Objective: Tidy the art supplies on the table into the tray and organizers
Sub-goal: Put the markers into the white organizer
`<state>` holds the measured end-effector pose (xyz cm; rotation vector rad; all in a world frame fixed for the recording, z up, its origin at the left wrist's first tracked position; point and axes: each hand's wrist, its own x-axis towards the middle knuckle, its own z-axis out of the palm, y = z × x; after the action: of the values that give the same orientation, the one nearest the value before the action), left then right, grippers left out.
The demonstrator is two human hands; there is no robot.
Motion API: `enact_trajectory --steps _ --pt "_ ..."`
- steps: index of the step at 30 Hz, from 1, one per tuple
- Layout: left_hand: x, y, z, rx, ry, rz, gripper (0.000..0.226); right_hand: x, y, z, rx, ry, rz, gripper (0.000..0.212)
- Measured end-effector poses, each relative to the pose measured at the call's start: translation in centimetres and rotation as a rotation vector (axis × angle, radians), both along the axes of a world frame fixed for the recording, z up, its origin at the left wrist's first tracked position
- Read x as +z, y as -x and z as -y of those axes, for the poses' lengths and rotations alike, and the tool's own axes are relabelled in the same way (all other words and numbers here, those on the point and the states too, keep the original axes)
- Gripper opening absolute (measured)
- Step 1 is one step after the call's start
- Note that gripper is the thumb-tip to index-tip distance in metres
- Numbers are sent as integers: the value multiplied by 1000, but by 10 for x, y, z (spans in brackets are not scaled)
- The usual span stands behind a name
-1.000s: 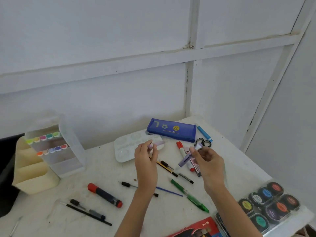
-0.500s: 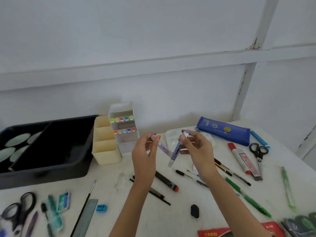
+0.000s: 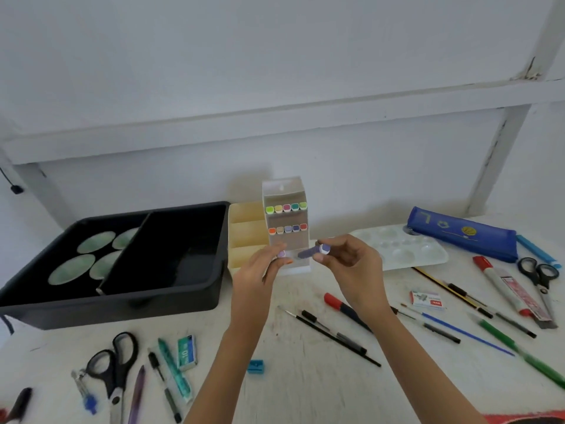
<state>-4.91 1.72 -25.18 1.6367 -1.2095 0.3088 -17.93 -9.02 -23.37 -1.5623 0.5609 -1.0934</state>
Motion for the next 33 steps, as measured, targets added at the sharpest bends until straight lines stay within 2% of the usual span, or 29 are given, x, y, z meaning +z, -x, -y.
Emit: enact_trajectory --steps 3,6,9,15,18,21,26,33 --pt "-4 -7 -1 -2 -28 117 47 -5 -9 -1 0 26 9 16" --pt "-4 -14 2 -2 -53 293 42 -12 -17 1 6 45 -21 20" --pt "-1 -21 8 0 -30 380 48 -19 -25 3 -30 131 -135 21" --pt "-16 -46 27 -13 -123 356 40 -25 -45 8 -21 263 -267 36" --pt "-28 -59 38 51 -207 360 12 -25 -55 9 -9 269 -285 42" --pt "-28 -62 45 105 -290 441 30 -26 -62 15 24 219 -304 32" --pt "-27 -62 49 179 -388 591 43 -32 -71 27 24 179 -453 21" --pt "-31 -61 50 196 -428 561 46 -40 -78 34 12 145 -502 19"
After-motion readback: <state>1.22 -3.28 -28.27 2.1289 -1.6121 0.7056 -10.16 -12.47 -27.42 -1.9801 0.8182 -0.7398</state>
